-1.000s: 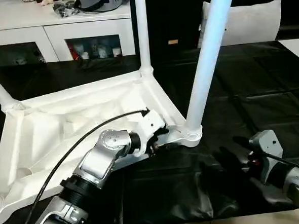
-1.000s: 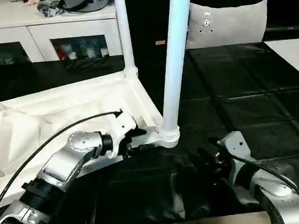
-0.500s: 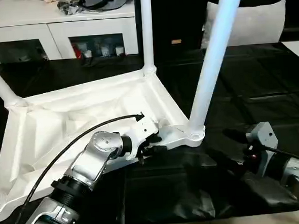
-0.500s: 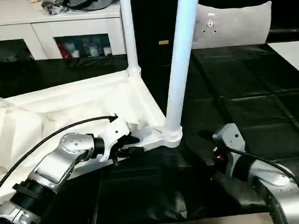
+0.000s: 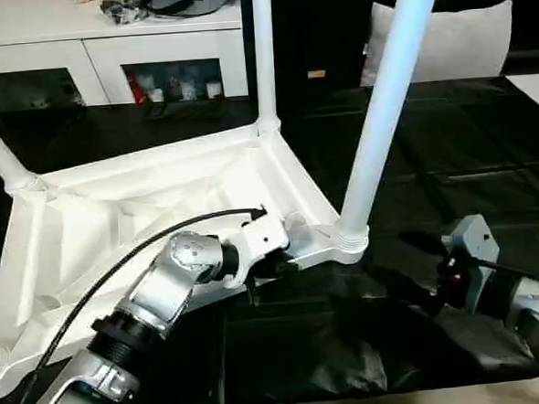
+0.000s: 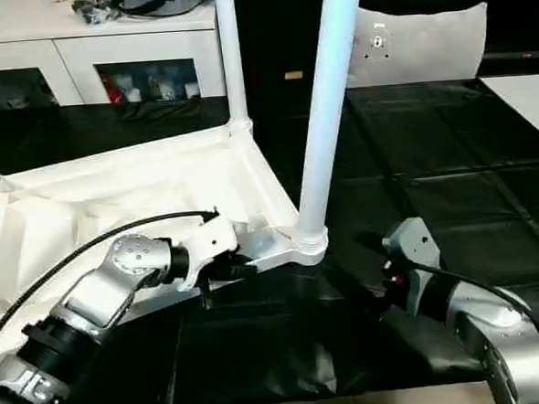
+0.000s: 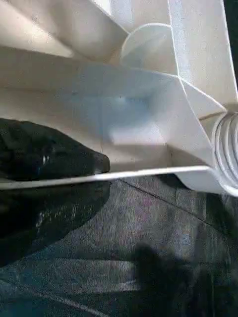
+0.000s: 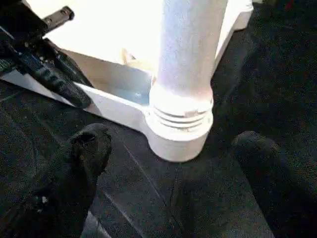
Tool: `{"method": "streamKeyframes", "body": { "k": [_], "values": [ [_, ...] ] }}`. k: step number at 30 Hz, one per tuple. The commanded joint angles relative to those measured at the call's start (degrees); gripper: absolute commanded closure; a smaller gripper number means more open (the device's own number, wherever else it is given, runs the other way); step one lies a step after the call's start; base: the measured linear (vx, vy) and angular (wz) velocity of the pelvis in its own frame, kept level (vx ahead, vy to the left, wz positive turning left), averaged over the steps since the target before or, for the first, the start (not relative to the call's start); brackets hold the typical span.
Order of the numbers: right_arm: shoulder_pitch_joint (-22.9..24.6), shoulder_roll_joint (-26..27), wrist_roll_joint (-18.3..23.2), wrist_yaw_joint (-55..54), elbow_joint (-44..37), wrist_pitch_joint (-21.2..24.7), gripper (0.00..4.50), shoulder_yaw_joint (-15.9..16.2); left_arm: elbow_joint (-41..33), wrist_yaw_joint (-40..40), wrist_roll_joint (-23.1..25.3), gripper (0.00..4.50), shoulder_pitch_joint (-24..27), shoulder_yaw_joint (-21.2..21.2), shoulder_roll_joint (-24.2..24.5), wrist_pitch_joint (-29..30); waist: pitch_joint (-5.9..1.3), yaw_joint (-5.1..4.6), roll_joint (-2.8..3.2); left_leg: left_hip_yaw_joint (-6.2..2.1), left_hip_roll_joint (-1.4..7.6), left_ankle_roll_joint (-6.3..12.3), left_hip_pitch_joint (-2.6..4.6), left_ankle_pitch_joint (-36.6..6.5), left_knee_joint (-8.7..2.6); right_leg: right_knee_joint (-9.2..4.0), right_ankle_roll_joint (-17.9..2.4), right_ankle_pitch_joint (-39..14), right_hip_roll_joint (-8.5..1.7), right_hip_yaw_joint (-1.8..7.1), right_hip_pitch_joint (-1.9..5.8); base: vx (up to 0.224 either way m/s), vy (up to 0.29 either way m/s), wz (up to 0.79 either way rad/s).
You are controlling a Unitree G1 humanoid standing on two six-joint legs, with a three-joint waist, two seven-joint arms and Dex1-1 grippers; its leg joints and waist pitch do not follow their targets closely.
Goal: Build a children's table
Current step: Rotate leg to tighten
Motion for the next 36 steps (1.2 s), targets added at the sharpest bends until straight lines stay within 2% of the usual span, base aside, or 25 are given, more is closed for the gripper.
{"method": "streamKeyframes", "body": {
  "k": [1, 10, 14, 17, 18, 20, 21, 23, 25, 26, 27, 29, 30, 31, 32, 34, 35, 36],
  "values": [
    [-0.7, -0.7, -0.2, 0.5, 0.2, -0.3, 0.0, 0.4, 2.1, -0.4, 2.2, 4.47, 0.2, -1.2, 0.9, 0.7, -2.74, 0.16, -1.08, -2.12, 5.1, 3.45, 1.83, -11.7, -4.28, -5.54, -12.9, -2.2, -5.87, 2.39, 0.31, 0.0, 0.0, 0.0],
    [-3.3, -1.6, -0.1, 3.6, 2.3, -1.5, 0.0, 1.1, 1.9, -4.7, 2.3, 4.49, -0.1, -2.5, 2.4, -1.5, -2.83, 0.33, -0.79, -2.22, 5.1, 3.2, 1.71, -12.0, -4.33, -5.39, -13.4, -0.6, -5.96, 2.4, 0.42, 0.0, 0.0, 0.0],
    [-5.1, -2.5, 0.0, 8.0, 5.5, -5.7, 0.0, 1.7, 1.3, -8.3, 0.4, 4.49, 1.0, -1.4, 4.3, -8.1, -3.1, 0.63, -0.91, -2.11, 5.13, 4.24, 1.62, -10.4, -4.0, -5.06, -13.8, 3.3, -6.11, 2.35, 0.55, 0.0, 0.0, 0.0],
    [-6.4, -2.8, 0.6, 10.5, 7.2, -6.8, 0.0, 2.1, 0.8, -10.0, 0.5, 4.49, 1.5, -1.4, 6.2, -10.4, -3.1, 0.97, -0.92, -2.13, 5.18, 5.02, 1.65, -10.1, -4.04, -4.89, -14.0, 3.6, -6.03, 2.16, 0.46, 0.0, 0.0, 0.0],
    [-7.1, -2.9, 0.7, 11.6, 8.0, -7.2, 0.0, 2.4, 0.5, -10.8, 0.6, 4.49, 1.8, -1.5, 6.9, -11.3, -3.04, 0.91, -1.34, -2.02, 5.23, 5.11, 1.66, -10.3, -4.08, -4.96, -14.0, 3.3, -6.03, 2.19, 0.44, 0.0, 0.0, 0.0],
    [-8.7, -2.8, 2.1, 14.7, 9.6, -6.4, 0.0, 3.3, -1.3, -13.4, -0.3, 4.49, 3.1, -1.3, 8.6, -13.4, -3.02, 1.06, -1.35, -2.01, 5.22, 5.23, 1.67, -10.1, -4.01, -4.91, -14.3, 2.5, -6.13, 2.17, 0.44, 0.0, 0.0, 0.0],
    [-9.0, -2.8, 2.4, 15.4, 9.8, -6.2, 0.18, 3.5, -1.7, -13.8, -0.4, 4.5, 3.4, -1.3, 8.9, -13.6, -3.13, 1.13, -1.11, -2.05, 5.35, 5.26, 1.74, -9.9, -4.01, -4.73, -14.4, 2.6, -6.1, 2.1, 0.38, 0.0, 0.0, 0.0],
    [-10.8, -2.8, 4.3, 20.0, 11.1, -4.4, 0.37, 5.4, -4.7, -16.0, -1.8, 4.5, 5.1, -1.1, 10.3, -14.8, -3.07, 1.21, -1.5, -1.92, 5.41, 5.85, 1.69, -9.4, -4.08, -4.64, -14.6, 3.4, -5.9, 2.08, 0.34, 0.0, 0.0, 0.0],
    [-11.4, -2.9, 4.7, 21.2, 11.4, -3.5, 0.43, 6.0, -5.1, -16.4, -2.2, 4.5, 5.4, -1.0, 10.5, -15.0, -3.07, 1.36, -1.31, -1.9, 5.38, 6.04, 1.67, -9.0, -4.03, -4.48, -14.8, 3.7, -5.85, 2.02, 0.31, 0.0, 0.0, 0.0],
    [-11.8, -2.8, 4.9, 22.1, 11.7, -3.3, 0.57, 6.5, -5.7, -16.9, -2.8, 4.5, 5.8, -0.8, 10.6, -14.8, -3.13, 1.71, -1.31, -1.75, 5.4, 5.79, 1.93, -9.1, -3.96, -4.47, -15.1, 3.1, -5.82, 2.0, 0.06, 0.0, 0.0, 0.0],
    [-12.8, -2.8, 5.0, 23.9, 12.2, -3.0, 0.81, 7.6, -6.7, -17.5, -3.7, 4.5, 6.3, -0.5, 10.8, -14.4, -3.11, 1.97, -1.72, -1.69, 5.45, 5.64, 1.88, -9.2, -3.97, -4.42, -15.1, 2.5, -6.0, 2.02, 0.15, 0.0, 0.0, 0.0],
    [-13.6, -2.8, 5.0, 25.3, 12.7, -2.4, 0.84, 8.4, -7.2, -18.2, -4.1, 4.5, 6.6, -0.5, 11.1, -14.4, -3.02, 2.04, -1.64, -1.68, 5.46, 5.41, 1.78, -9.4, -4.08, -4.56, -14.7, 1.2, -6.06, 2.02, 0.09, 0.0, 0.0, 0.0],
    [-14.1, -2.9, 5.1, 26.3, 13.1, -1.9, 0.9, 8.8, -7.4, -18.5, -4.1, 4.5, 6.7, -0.5, 11.3, -14.5, -2.99, 1.98, -1.84, -1.64, 5.48, 5.08, 1.84, -9.7, -4.2, -4.6, -14.6, 0.5, -5.94, 2.05, 0.03, 0.0, 0.0, 0.0],
    [-14.4, -2.9, 5.2, 27.0, 13.4, -1.7, 1.02, 9.1, -7.5, -18.7, -4.1, 4.5, 6.8, -0.5, 11.5, -14.6, -3.0, 2.04, -1.7, -1.68, 5.47, 4.73, 1.94, -10.1, -4.24, -4.61, -14.6, 0.0, -5.94, 2.04, -0.04, 0.0, 0.0, 0.0],
    [-15.1, -2.9, 5.2, 28.1, 14.2, -1.5, 1.25, 9.8, -7.4, -18.8, -4.1, 4.5, 6.8, -0.5, 11.5, -14.7, -2.97, 2.06, -2.07, -1.64, 5.5, 4.4, 1.94, -10.4, -4.33, -4.67, -14.5, -0.3, -6.0, 2.08, -0.04, 0.0, 0.0, 0.0],
    [-16.5, -2.6, 5.0, 29.7, 15.7, -1.2, 1.29, 11.0, -7.1, -18.8, -3.9, 4.5, 6.6, -0.4, 11.5, -14.8, -2.96, 2.13, -2.0, -1.6, 5.37, 4.0, 1.88, -10.5, -4.3, -4.72, -14.7, -0.8, -6.09, 2.1, -0.01, 0.0, 0.0, 0.0],
    [-17.0, -2.5, 4.7, 30.2, 16.3, -1.2, 1.48, 11.4, -6.9, -18.7, -3.8, 4.5, 6.6, -0.4, 11.4, -14.8, -2.97, 2.12, -2.04, -1.61, 5.41, 3.89, 1.88, -10.4, -4.29, -4.68, -14.7, -0.6, -6.13, 2.14, 0.01, 0.0, 0.0, 0.0],
    [-17.3, -2.5, 4.5, 30.5, 16.7, -1.3, 1.6, 11.7, -6.8, -18.7, -3.7, 4.5, 6.6, -0.3, 11.4, -14.8, -3.04, 2.18, -2.28, -1.59, 5.43, 3.91, 1.91, -10.1, -4.26, -4.58, -14.6, -0.2, -6.14, 2.11, 0.03, 0.0, 0.0, 0.0]
  ]
}}
